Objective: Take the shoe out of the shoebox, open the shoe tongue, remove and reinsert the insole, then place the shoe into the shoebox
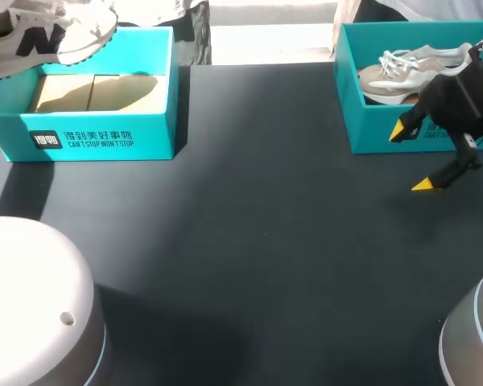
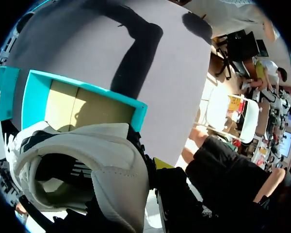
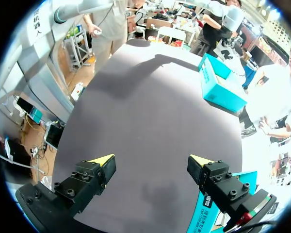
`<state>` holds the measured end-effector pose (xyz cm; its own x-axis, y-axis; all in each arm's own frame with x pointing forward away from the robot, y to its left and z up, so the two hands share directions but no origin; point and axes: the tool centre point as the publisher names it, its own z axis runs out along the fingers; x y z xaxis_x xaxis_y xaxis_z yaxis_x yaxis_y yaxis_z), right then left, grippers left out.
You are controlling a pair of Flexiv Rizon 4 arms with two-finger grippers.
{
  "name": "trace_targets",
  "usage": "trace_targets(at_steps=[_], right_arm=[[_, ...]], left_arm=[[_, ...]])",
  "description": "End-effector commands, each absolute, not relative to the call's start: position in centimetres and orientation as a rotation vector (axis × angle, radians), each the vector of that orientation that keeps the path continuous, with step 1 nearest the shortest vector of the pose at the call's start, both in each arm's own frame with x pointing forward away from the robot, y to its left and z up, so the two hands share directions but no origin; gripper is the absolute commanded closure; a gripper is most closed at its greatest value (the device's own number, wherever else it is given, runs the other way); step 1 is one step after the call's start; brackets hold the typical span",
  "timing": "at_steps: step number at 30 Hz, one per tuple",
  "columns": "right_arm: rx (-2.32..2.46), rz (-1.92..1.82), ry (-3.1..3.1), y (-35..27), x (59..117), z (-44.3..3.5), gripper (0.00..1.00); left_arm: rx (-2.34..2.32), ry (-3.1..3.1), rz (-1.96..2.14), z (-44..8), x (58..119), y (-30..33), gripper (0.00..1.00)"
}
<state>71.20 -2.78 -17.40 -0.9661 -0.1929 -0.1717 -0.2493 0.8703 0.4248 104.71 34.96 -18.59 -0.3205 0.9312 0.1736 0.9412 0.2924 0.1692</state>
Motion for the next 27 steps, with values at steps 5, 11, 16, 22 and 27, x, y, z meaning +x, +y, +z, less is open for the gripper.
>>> trace_targets(at_steps=[5, 11, 16, 22, 27], right_arm=[[-0.348, 0.684, 2.923, -2.7, 71.4, -17.5, 0.00], [-0.348, 0.684, 2.923, -2.7, 71.4, -17.5, 0.00], [-0.348, 0.684, 2.923, -2.7, 71.4, -17.5, 0.00], [-0.348, 0.684, 2.923, -2.7, 71.4, -17.5, 0.00], [-0.348, 0.684, 2.923, -2.7, 71.4, -17.5, 0.00]], left_arm=[[-2.293, -2.053, -0.448, -18.5, 104.2, 35.2, 1.00], [-2.293, -2.053, -0.448, -18.5, 104.2, 35.2, 1.00], [-2.196, -2.190, -0.414, -18.5, 103.6, 33.9, 1.00], [-2.179, -2.239, -0.319, -18.4, 103.8, 33.2, 1.00], [-2.191, -2.211, -0.320, -19.2, 105.1, 32.4, 1.00]])
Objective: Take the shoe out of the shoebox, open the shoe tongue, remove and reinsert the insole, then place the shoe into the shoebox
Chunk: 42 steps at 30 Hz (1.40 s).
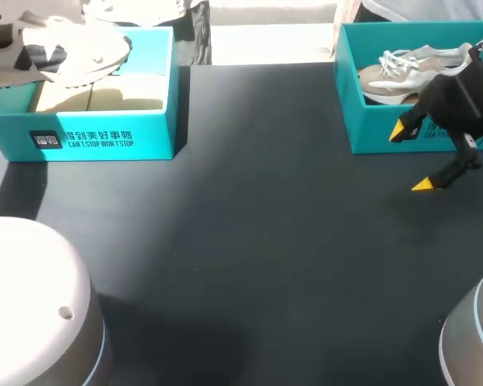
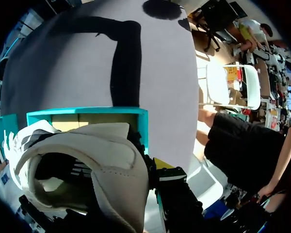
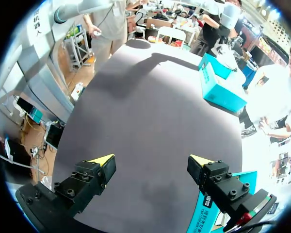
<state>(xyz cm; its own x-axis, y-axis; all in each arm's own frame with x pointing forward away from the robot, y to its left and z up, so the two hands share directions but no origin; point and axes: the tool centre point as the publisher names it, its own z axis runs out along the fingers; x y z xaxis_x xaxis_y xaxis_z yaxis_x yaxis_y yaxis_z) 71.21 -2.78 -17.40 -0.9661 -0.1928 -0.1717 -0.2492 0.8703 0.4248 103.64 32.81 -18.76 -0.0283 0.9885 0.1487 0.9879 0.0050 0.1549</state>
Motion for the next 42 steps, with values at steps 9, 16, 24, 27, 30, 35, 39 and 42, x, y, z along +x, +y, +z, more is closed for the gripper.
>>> trace_targets(at_steps=[9, 16, 24, 27, 30, 35, 39, 42], right_arm=[[-0.348, 0.684, 2.923, -2.7, 71.4, -17.5, 0.00], [-0.348, 0.684, 2.923, -2.7, 71.4, -17.5, 0.00], [-0.348, 0.684, 2.923, -2.7, 71.4, -17.5, 0.00], [-0.348, 0.684, 2.923, -2.7, 71.4, -17.5, 0.00], [-0.348, 0.684, 2.923, -2.7, 71.4, -17.5, 0.00], [-0.348, 0.684, 2.923, -2.7, 71.4, -17.5, 0.00], [-0.348, 0.684, 2.923, -2.7, 71.4, -17.5, 0.00], [-0.348, 0.684, 2.923, -2.7, 71.4, -17.5, 0.00]], left_arm=[[2.267, 2.247, 0.355, -21.4, 107.8, 32.1, 1.00], [2.294, 2.230, 0.316, -24.1, 109.2, 31.8, 1.00], [2.323, 2.228, 0.294, -27.6, 108.1, 30.4, 1.00], [2.328, 2.215, 0.296, -28.1, 107.0, 30.0, 1.00], [2.339, 2.197, 0.317, -28.6, 106.0, 29.6, 1.00], [2.321, 2.213, 0.308, -30.3, 105.1, 30.0, 1.00], [2.321, 2.237, 0.285, -31.5, 104.6, 30.7, 1.00], [2.332, 2.254, 0.281, -32.4, 104.3, 31.2, 1.00]])
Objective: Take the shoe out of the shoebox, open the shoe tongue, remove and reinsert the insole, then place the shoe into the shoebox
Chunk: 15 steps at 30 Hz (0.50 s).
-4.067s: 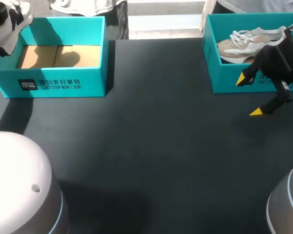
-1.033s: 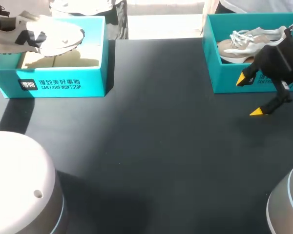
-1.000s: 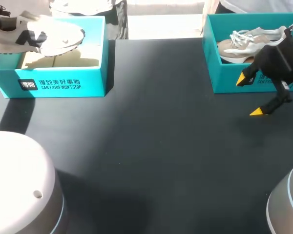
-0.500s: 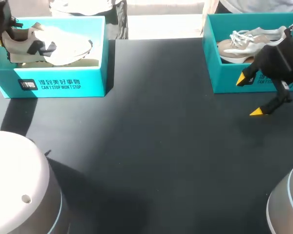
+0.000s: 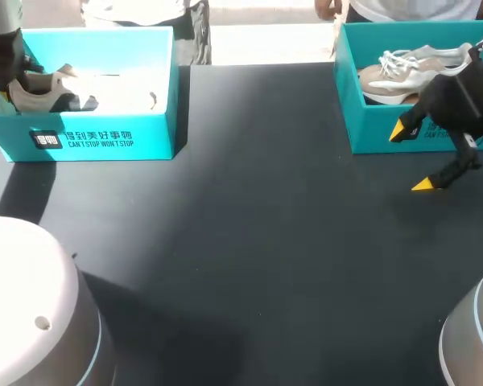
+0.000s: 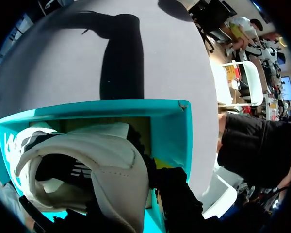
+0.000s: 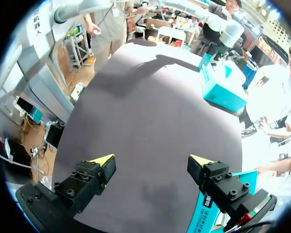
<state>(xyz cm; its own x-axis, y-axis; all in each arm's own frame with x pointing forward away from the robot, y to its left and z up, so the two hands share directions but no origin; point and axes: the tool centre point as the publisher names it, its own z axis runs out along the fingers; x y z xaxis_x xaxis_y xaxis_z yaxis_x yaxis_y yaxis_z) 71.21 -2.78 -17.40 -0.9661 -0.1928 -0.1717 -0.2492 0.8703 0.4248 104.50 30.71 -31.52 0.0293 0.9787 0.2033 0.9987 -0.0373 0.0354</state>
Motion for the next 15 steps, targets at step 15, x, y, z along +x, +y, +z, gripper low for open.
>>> trace_targets(at_steps=[15], right_arm=[[-0.348, 0.684, 2.923, -2.7, 71.4, -17.5, 0.00]], left_arm=[[-2.117, -2.069, -0.219, -36.4, 104.4, 31.5, 1.00]])
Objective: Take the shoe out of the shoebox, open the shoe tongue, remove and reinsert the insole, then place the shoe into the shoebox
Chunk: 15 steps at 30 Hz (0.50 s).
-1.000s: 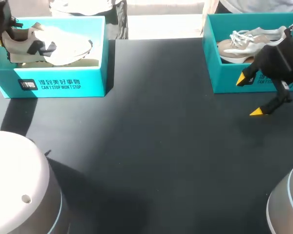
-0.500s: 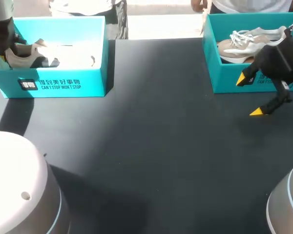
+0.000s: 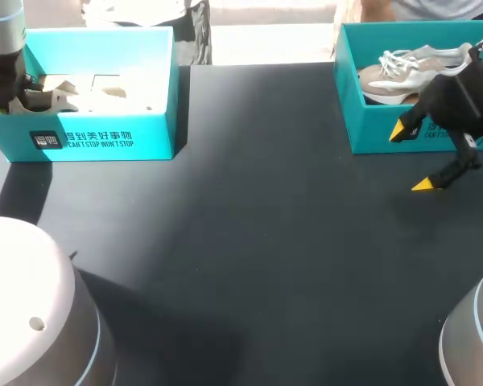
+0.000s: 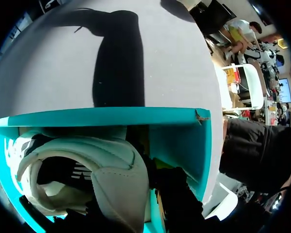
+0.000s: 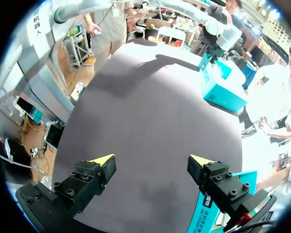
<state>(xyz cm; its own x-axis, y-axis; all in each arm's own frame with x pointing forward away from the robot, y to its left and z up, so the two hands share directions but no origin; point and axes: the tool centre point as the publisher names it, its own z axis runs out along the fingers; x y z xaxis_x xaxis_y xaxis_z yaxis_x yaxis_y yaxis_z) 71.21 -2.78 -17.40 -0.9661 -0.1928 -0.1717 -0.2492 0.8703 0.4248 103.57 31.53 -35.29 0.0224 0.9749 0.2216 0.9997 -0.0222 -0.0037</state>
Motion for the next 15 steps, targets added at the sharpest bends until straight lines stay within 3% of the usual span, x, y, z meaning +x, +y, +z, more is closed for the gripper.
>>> trace_targets(at_steps=[1, 10, 11, 12, 15], right_arm=[[-0.348, 0.684, 2.923, -2.7, 71.4, -17.5, 0.00], [-0.348, 0.684, 2.923, -2.7, 71.4, -17.5, 0.00], [-0.348, 0.684, 2.923, -2.7, 71.4, -17.5, 0.00], [-0.348, 0.684, 2.923, -2.7, 71.4, -17.5, 0.00], [-0.348, 0.684, 2.923, -2.7, 71.4, -17.5, 0.00]], left_arm=[[-2.117, -2.058, -0.212, -36.8, 104.5, 31.5, 1.00], [-2.096, -2.030, -0.183, -38.5, 104.8, 31.4, 1.00], [-2.095, -2.030, -0.186, -38.5, 104.8, 31.4, 0.87], [-2.095, -2.028, -0.188, -38.6, 104.8, 31.4, 0.80], [-2.104, -2.022, -0.183, -38.6, 104.6, 31.3, 0.70]])
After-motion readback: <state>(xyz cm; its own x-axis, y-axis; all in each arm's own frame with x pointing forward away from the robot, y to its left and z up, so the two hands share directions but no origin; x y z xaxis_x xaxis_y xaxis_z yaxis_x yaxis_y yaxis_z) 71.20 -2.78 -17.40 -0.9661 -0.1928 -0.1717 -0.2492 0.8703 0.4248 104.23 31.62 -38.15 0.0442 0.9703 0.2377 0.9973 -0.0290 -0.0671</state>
